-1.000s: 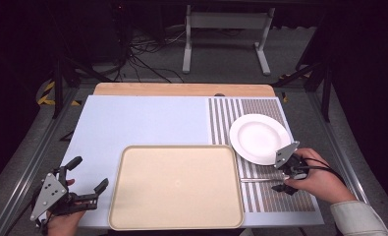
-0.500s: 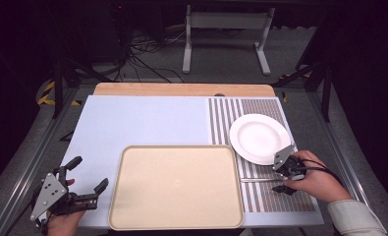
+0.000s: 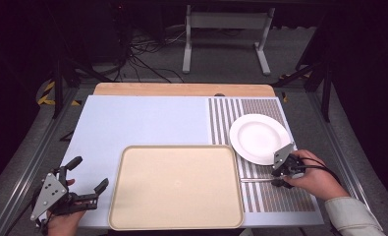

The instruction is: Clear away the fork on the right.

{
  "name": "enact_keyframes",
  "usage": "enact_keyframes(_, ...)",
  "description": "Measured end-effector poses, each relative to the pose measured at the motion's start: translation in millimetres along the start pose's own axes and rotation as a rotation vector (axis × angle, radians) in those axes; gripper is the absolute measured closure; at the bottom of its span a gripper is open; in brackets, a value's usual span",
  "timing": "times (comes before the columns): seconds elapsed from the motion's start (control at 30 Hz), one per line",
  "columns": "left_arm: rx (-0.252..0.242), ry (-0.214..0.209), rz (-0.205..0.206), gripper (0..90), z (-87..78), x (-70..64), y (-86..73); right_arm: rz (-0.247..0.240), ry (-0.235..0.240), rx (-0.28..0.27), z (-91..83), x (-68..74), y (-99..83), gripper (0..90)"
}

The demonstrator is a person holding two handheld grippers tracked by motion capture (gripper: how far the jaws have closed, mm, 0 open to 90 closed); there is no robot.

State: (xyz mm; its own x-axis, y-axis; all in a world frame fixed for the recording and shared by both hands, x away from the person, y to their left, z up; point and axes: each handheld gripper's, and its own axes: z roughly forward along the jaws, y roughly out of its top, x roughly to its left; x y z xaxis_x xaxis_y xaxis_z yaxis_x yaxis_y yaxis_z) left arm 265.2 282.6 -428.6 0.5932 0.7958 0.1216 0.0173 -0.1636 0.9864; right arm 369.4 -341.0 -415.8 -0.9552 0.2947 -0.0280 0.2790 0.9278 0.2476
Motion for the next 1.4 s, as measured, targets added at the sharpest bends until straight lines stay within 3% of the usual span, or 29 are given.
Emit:
enact_keyframes(0.2,0.001,0.001,0.003,0.2,0.0,-0.2,0.1,-0.038,0.018,0.013,0.5,-1.4,2.7,80.1)
enact_keyframes(0.43,0.001,0.000,0.002,0.2,0.2,0.0,-0.2,-0.085,0.021,0.022,1.1,-0.9,4.6,84.3)
enact_keyframes(0.93,0.000,0.001,0.003,0.2,-0.1,0.0,0.1,-0.120,0.037,0.037,1.7,-2.3,7.4,85.4)
enact_keyframes(1.4,0.001,0.002,0.004,0.3,-0.1,0.0,0.0,-0.112,0.047,0.026,-1.2,-1.8,6.3,85.5)
